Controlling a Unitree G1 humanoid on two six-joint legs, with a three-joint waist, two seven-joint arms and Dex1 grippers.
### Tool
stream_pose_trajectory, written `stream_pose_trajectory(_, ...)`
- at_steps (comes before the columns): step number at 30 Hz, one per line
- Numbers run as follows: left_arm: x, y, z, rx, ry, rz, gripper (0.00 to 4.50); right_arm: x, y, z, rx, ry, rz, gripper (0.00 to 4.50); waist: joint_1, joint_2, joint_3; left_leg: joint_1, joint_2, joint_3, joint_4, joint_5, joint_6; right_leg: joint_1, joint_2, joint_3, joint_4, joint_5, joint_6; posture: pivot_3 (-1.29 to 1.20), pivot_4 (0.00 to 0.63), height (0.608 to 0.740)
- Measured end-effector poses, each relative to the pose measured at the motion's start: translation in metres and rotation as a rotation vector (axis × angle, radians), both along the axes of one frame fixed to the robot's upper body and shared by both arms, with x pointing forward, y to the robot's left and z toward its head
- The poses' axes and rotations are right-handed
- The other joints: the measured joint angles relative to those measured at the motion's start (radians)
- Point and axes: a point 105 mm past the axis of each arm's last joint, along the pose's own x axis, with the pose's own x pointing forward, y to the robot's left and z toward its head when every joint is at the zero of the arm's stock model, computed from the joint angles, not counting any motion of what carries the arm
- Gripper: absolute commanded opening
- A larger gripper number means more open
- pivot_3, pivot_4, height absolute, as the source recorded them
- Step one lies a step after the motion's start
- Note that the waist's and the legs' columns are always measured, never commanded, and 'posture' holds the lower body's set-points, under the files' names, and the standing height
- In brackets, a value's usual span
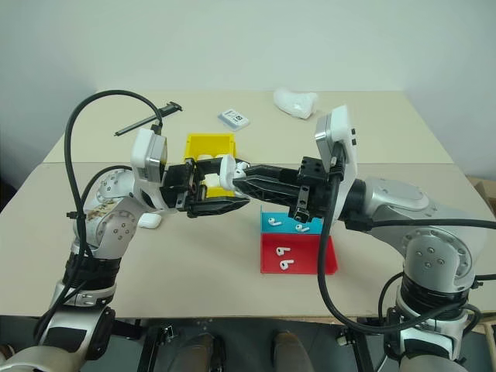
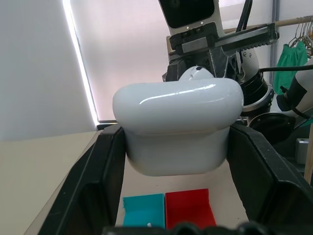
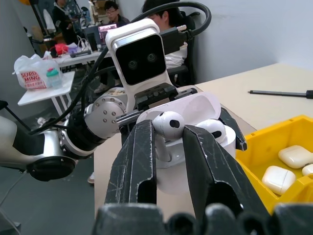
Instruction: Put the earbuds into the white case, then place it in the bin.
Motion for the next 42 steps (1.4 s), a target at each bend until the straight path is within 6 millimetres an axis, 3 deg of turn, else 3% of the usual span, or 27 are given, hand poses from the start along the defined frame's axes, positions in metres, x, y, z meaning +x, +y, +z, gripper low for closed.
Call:
stream_pose_trajectory(7, 0.002, 0.001, -0.002, -0.002, 0.013, 0.021, 2.81, -0.005, 0.002, -0.002, -0.038, -0.029, 0.02, 3.97, 0.001, 0.0, 0.0, 0.0, 0.0, 0.0, 0.0, 0.0, 0.0, 0.0, 0.0, 0.0, 0.0, 0.0, 0.0, 0.0, 0.15, 0.74)
stream_pose_trajectory(14, 0.002, 0.001, -0.002, -0.004, 0.012, 0.018, 2.81, -0.008, -0.008, -0.002, -0.068, -0.023, 0.02, 3.97, 0.003, 0.0, 0.0, 0.0, 0.0, 0.0, 0.0, 0.0, 0.0, 0.0, 0.0, 0.0, -0.001, 0.0, 0.0, 0.0, 0.15, 0.74)
stream_pose_trajectory(18, 0.001, 0.001, -0.002, -0.003, 0.012, 0.016, 2.81, -0.016, -0.015, 0.004, -0.061, -0.015, 0.064, 3.09, 0.001, 0.0, 0.0, 0.0, 0.0, 0.0, 0.0, 0.0, 0.0, 0.0, 0.0, 0.0, -0.001, 0.0, 0.0, 0.0, 0.15, 0.74)
stream_pose_trajectory(22, 0.004, -0.001, -0.006, 0.009, 0.024, 0.028, 2.81, -0.012, -0.017, 0.012, -0.042, -0.02, 0.059, 1.63, 0.0, 0.0, 0.0, 0.0, 0.0, 0.0, 0.0, 0.0, 0.0, 0.0, 0.0, 0.0, 0.0, 0.0, 0.0, 0.0, 0.15, 0.74)
stream_pose_trajectory(26, 0.009, -0.011, -0.019, 0.068, 0.052, 0.045, 2.81, -0.004, -0.012, 0.038, -0.077, -0.124, 0.015, 0.15, 0.0, 0.0, 0.0, 0.0, 0.0, 0.0, 0.0, 0.0, 0.0, 0.0, 0.0, 0.0, -0.001, 0.0, 0.0, 0.0, 0.15, 0.74)
stream_pose_trajectory(31, 0.016, -0.029, -0.028, 0.119, 0.035, 0.069, 2.81, 0.013, 0.016, 0.042, -0.301, -0.164, -0.051, 0.06, -0.002, 0.0, 0.0, -0.002, 0.0, 0.0, 0.0, 0.0, 0.0, -0.002, 0.0, 0.0, -0.001, 0.0, 0.0, 0.0, 0.15, 0.74)
stream_pose_trajectory(35, 0.018, -0.032, -0.03, 0.121, 0.038, 0.081, 2.81, 0.019, 0.026, 0.021, -0.462, -0.15, -0.054, 0.06, 0.003, 0.0, 0.0, -0.006, 0.0, 0.0, 0.0, -0.001, 0.001, -0.004, 0.0, 0.0, -0.002, 0.0, 0.0, 0.0, 0.15, 0.74)
stream_pose_trajectory(38, 0.019, -0.032, -0.03, 0.117, 0.039, 0.085, 2.81, 0.025, 0.022, 0.008, -0.559, -0.151, -0.079, 0.06, 0.006, 0.0, 0.0, -0.007, 0.0, 0.0, 0.001, -0.001, 0.002, -0.004, -0.001, -0.001, -0.003, 0.0, 0.0, 0.0, 0.15, 0.74)
stream_pose_trajectory(42, 0.023, -0.027, -0.031, 0.107, 0.05, 0.131, 2.81, 0.032, 0.005, 0.008, -0.603, -0.166, -0.139, 0.06, 0.006, 0.0, 0.0, -0.007, 0.0, -0.001, 0.001, -0.001, 0.002, -0.004, -0.001, -0.002, -0.003, 0.0, 0.0, 0.0, 0.15, 0.74)
